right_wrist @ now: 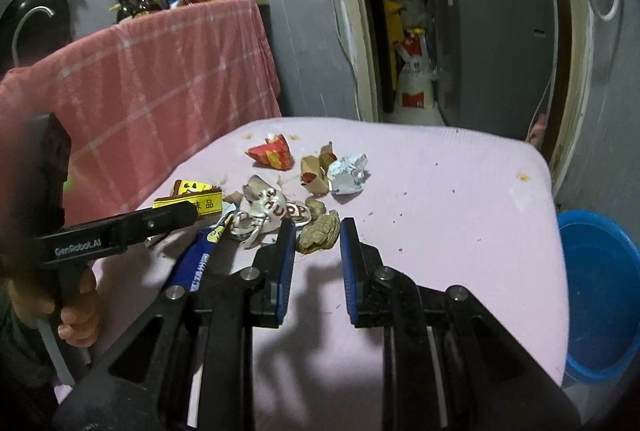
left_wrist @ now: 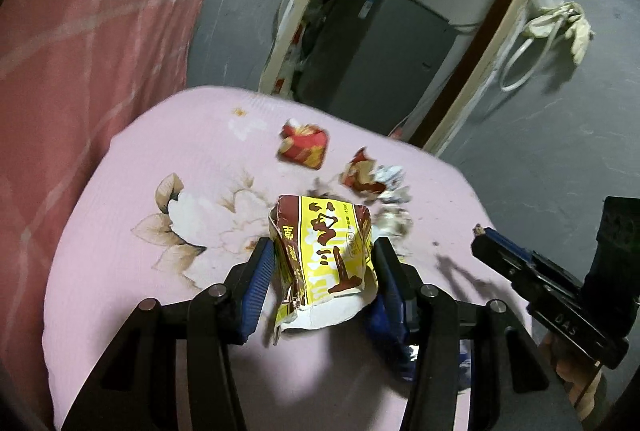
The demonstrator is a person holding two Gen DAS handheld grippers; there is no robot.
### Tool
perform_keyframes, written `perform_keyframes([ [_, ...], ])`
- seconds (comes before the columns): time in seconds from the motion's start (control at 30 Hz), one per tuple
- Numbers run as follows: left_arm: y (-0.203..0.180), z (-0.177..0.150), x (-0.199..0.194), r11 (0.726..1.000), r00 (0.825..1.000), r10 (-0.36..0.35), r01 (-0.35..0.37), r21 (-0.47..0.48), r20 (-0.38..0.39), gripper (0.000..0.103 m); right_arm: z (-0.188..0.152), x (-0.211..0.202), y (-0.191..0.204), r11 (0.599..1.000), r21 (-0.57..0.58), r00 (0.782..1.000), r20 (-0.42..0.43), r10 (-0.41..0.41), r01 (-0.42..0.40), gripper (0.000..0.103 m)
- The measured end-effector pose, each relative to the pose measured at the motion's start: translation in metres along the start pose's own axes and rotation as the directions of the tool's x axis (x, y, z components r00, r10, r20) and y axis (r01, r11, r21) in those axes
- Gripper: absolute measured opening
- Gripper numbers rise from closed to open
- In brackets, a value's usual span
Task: Collect trash
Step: 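Carry the snack box and tan scrap over the blue bucket and open both tools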
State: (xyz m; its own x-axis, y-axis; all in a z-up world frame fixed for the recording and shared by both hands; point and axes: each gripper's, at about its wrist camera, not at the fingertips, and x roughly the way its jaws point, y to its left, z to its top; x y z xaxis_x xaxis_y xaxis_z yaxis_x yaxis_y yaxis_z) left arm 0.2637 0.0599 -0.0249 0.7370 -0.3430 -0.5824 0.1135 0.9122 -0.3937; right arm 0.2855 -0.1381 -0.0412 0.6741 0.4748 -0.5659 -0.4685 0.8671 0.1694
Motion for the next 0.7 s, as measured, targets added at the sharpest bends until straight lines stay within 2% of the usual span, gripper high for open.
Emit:
perform_keyframes([
  [0.2, -0.037, -0.001, -0.025, 0.997, 0.994, -0.029, 0.022, 0.069, 0.102, 0.045, 0.005, -0.034, 0.004, 1.000, -0.015, 0.995, 0.104, 0.002, -0.001, 0.022],
  [0.33, -0.062, 0.006, -0.040, 0.993, 0.980, -0.068, 0.049, 0.106, 0.187, 0.045, 0.013, -0.065, 0.005, 0.999, -0.035, 0.977, 0.212, -0.021, 0.029, 0.022],
  [0.43, -0.087, 0.012, -0.050, 0.987, 0.963, -0.102, 0.068, 0.143, 0.248, 0.045, 0.018, -0.094, 0.003, 0.997, -0.045, 0.954, 0.296, -0.047, 0.063, 0.022],
  [0.6, -0.126, 0.021, -0.057, 0.971, 0.931, -0.173, 0.107, 0.213, 0.322, 0.045, 0.025, -0.145, -0.008, 0.984, -0.058, 0.896, 0.425, -0.128, 0.168, 0.022],
  [0.7, -0.156, 0.024, -0.055, 0.956, 0.911, -0.221, 0.132, 0.262, 0.347, 0.045, 0.026, -0.167, -0.018, 0.974, -0.048, 0.866, 0.470, -0.173, 0.221, 0.022],
])
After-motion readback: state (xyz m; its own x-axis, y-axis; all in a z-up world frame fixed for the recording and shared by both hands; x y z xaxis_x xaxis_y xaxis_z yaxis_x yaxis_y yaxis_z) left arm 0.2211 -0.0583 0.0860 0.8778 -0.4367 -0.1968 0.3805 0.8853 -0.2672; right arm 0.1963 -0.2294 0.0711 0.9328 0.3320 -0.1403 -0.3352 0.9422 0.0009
